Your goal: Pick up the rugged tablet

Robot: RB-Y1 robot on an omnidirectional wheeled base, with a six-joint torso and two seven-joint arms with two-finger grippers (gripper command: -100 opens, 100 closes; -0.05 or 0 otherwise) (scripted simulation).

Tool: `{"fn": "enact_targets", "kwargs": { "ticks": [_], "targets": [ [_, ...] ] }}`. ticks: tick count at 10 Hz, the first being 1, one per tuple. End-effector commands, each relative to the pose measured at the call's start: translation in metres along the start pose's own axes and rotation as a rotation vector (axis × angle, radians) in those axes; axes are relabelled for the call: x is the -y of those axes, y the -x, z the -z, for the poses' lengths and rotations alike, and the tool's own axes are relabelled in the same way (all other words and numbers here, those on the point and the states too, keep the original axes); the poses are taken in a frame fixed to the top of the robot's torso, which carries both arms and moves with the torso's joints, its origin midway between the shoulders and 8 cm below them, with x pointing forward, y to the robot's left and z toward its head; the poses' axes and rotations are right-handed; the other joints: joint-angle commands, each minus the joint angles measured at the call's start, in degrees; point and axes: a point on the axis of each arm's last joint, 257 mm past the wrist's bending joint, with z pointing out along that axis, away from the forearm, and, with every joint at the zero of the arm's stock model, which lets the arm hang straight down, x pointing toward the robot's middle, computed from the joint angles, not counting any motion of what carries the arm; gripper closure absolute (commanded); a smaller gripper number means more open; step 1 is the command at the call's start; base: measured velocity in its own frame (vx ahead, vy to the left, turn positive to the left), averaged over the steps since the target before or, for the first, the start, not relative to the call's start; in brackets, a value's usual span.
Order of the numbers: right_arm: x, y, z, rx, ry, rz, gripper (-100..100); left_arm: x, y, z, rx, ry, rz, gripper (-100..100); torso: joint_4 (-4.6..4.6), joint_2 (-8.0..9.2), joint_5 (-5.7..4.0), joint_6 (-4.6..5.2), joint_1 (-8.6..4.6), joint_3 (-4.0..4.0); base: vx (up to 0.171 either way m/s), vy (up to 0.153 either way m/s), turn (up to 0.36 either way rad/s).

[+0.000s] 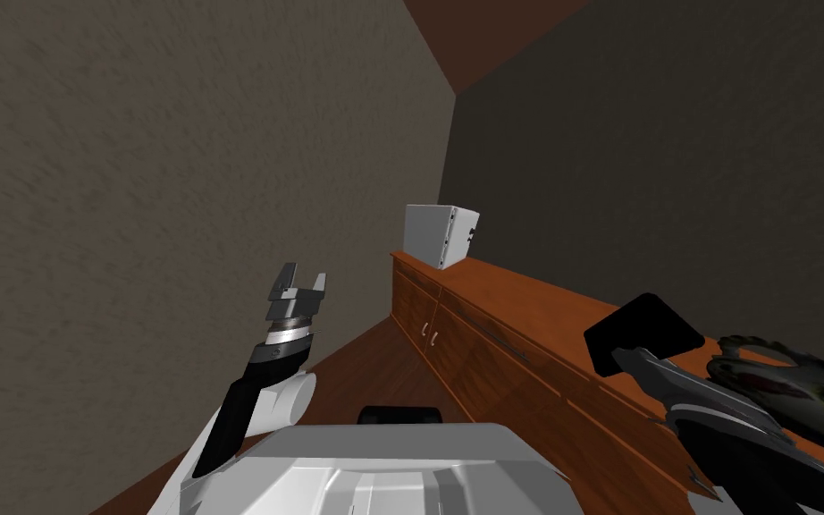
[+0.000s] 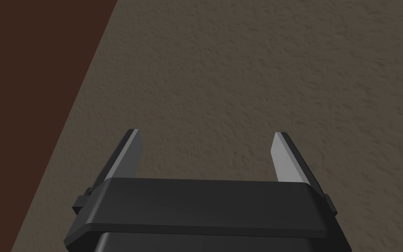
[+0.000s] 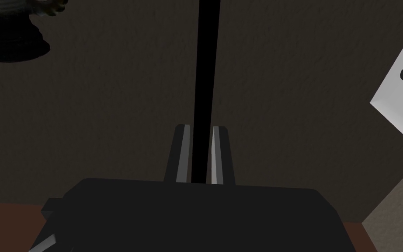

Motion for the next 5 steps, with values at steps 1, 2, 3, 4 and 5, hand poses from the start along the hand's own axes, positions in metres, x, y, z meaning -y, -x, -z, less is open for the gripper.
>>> {"fn": "enact_targets", "kwargs": {
  "ticks": [1,2,3,4,5],
  "targets": [
    [0.002,0.003,0.01,-0.007,-0.028,0.002,100,0.0,0.0,0.0,0.0,0.0,0.0,0,0.0,0.0,0.0,0.0,0.0,0.0,-0.038,-0.093,0.056],
    [-0.009,0.013,0.013,0.013,-0.005,-0.003,100,0.0,0.0,0.0,0.0,0.0,0.0,0,0.02,0.02,0.03,0.03,-0.05,0.02,-0.01,-0.05,-0.011],
    [-0.015,0.019,0.016,0.024,0.008,-0.007,100,0.0,0.0,0.0,0.0,0.0,0.0,0,0.02,-0.06,0.08,0.02,0.1,-0.02,0.008,-0.01,-0.014],
    [-0.009,0.015,0.015,0.014,-0.003,-0.002,100,0.0,0.0,0.0,0.0,0.0,0.0,0,0.01,-0.14,0.13,-0.02,0.3,-0.06,0.0,0.0,0.0],
    [-0.01,0.016,0.015,0.016,-0.001,-0.002,0,0.0,0.0,0.0,0.0,0.0,0.0,0,0.0,-0.16,0.12,0.0,0.33,-0.07,0.0,0.0,0.0]
  ]
}}
